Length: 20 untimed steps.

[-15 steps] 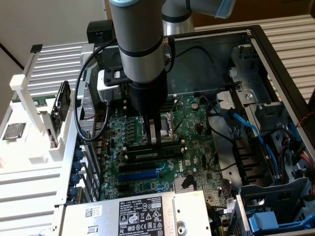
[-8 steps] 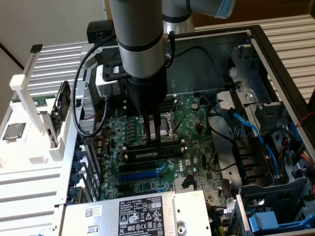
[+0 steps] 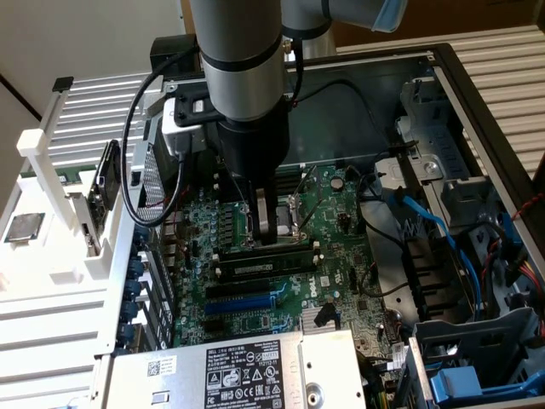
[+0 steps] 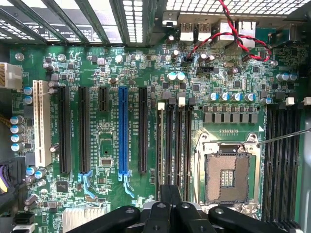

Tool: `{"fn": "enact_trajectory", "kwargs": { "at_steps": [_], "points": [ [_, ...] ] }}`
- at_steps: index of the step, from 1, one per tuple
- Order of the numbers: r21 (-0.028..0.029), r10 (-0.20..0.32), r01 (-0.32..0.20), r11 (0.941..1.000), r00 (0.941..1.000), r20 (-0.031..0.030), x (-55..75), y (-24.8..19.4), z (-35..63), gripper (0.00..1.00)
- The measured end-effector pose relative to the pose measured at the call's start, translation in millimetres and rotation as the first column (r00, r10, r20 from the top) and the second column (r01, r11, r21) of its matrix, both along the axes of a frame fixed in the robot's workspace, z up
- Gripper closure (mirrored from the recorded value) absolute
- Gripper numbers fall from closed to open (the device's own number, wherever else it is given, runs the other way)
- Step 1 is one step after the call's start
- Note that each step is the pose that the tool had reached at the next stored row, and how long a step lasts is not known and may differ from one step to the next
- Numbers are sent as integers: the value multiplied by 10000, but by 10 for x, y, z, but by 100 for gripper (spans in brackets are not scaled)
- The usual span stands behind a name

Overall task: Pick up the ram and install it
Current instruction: 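Press down the ram until it locks into place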

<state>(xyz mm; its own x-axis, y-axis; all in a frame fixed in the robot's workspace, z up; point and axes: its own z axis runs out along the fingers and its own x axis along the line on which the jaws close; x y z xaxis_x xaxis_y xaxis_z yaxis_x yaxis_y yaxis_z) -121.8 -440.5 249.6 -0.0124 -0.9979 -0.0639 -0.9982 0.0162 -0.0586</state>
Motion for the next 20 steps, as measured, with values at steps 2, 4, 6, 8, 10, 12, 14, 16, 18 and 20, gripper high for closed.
{"fn": "enact_trajectory", "kwargs": {
  "at_steps": [2,4,6,8,10,12,14,16,18,20],
  "points": [
    [2,-398,398,9992,9992,-2,0,-1,0,90],
    [7,-847,847,9964,9964,-1,0,0,0,90],
    [11,-1145,1145,9934,9934,-2,0,0,0,90],
    [14,-1574,1574,9875,9875,-2,0,0,0,90],
    [14,-1876,1876,9822,9822,-2,0,0,0,90],
    [14,-2154,2154,9765,9765,-2,0,0,0,90],
    [15,-2589,2589,9659,9659,-2,0,0,0,90],
    [15,-2878,2878,9577,9577,-2,0,0,0,90],
    [16,-3339,3339,9426,9426,-2,0,0,-1,90],
    [16,-3799,3799,9250,9250,-2,0,0,-1,90]
  ]
}}
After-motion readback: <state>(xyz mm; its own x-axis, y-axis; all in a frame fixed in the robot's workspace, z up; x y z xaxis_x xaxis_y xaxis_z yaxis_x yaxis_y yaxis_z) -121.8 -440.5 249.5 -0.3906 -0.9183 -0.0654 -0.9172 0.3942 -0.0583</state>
